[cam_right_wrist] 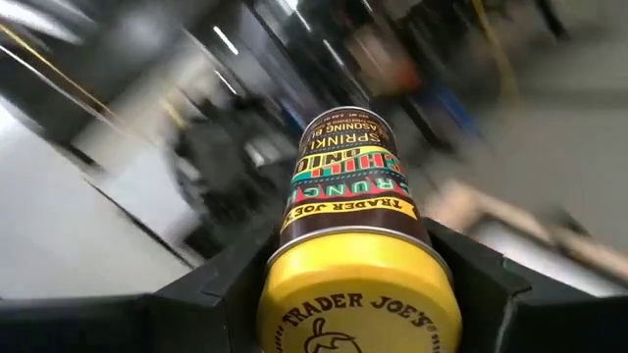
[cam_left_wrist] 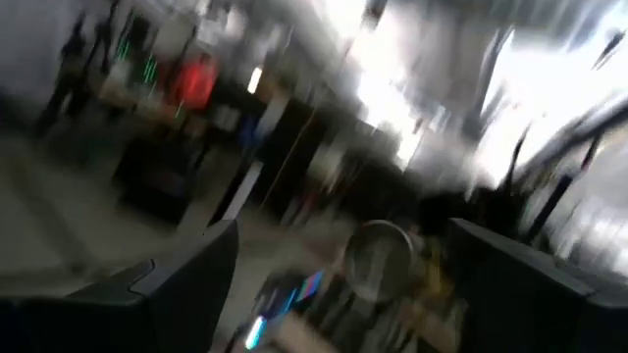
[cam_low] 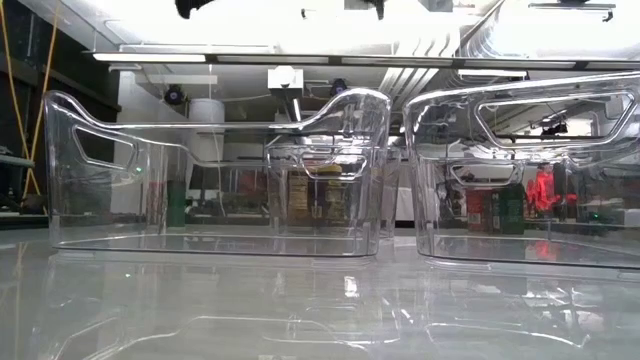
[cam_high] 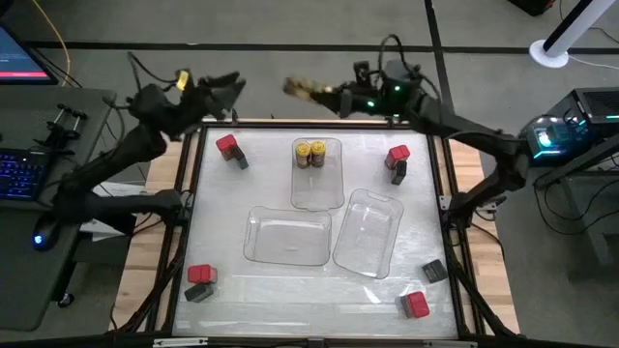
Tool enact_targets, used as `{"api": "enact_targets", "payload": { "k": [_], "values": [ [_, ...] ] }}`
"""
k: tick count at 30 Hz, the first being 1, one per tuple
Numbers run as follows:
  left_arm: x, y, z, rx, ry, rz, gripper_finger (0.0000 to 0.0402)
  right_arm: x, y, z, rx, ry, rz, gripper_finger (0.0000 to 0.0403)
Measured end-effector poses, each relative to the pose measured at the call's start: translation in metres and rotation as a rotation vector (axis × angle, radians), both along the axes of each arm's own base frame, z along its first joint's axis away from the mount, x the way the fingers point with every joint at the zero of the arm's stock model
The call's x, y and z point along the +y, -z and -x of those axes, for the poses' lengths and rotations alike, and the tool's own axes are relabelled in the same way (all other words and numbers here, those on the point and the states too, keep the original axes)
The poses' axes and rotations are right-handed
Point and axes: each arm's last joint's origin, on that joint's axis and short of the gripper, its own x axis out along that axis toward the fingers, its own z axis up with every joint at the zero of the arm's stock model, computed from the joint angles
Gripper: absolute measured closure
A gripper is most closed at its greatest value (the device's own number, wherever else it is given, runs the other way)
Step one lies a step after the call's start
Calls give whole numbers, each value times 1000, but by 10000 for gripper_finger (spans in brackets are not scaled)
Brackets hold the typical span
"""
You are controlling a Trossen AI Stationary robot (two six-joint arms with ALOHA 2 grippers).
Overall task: Sort spices by type
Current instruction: Put the yellow seasoning bottle into the top transparent bin
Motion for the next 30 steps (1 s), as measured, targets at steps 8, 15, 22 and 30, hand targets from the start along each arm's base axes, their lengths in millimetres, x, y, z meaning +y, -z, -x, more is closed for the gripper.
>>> {"api": "enact_targets", "payload": {
  "k": [8,15,22,30],
  "values": [
    [-13,52,1,224,52,176,53,10,69,9,627,-59,-253,190],
    [-14,81,-9,166,86,245,53,13,108,-14,820,-106,-296,190],
    [-16,86,-11,171,102,241,53,11,131,-27,983,-92,-304,190],
    [-14,85,-10,168,92,233,53,7,108,-56,1321,-101,-8,190]
  ]
}}
